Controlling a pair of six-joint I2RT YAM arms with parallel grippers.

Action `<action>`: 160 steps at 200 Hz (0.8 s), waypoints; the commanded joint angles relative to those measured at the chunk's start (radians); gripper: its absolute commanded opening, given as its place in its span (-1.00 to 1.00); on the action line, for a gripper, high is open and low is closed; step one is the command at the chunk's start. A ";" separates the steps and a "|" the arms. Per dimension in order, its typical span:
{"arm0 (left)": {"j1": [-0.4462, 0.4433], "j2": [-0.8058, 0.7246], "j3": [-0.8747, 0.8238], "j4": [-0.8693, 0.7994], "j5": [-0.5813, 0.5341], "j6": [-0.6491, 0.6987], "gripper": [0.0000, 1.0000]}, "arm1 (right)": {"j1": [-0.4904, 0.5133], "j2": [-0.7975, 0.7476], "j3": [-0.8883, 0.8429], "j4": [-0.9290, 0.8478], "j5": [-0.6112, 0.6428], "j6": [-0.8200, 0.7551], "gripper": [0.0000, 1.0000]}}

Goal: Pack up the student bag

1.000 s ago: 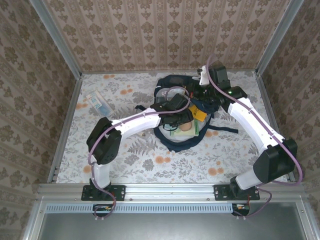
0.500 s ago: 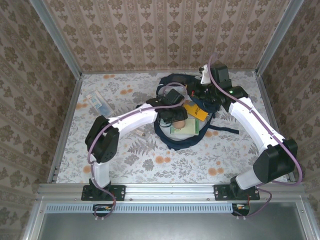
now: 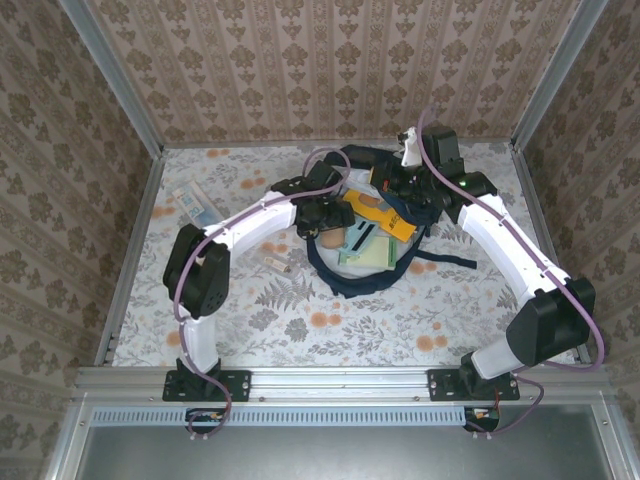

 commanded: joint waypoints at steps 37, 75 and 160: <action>-0.079 -0.129 -0.091 -0.006 -0.155 0.065 0.73 | -0.010 -0.003 -0.001 0.058 -0.021 0.024 -1.00; -0.164 -0.218 -0.251 0.077 -0.257 0.068 0.44 | -0.010 0.002 -0.006 0.066 -0.026 0.029 -1.00; -0.226 -0.208 -0.362 0.204 -0.267 -0.006 -0.78 | -0.010 0.005 -0.007 0.069 -0.029 0.036 -1.00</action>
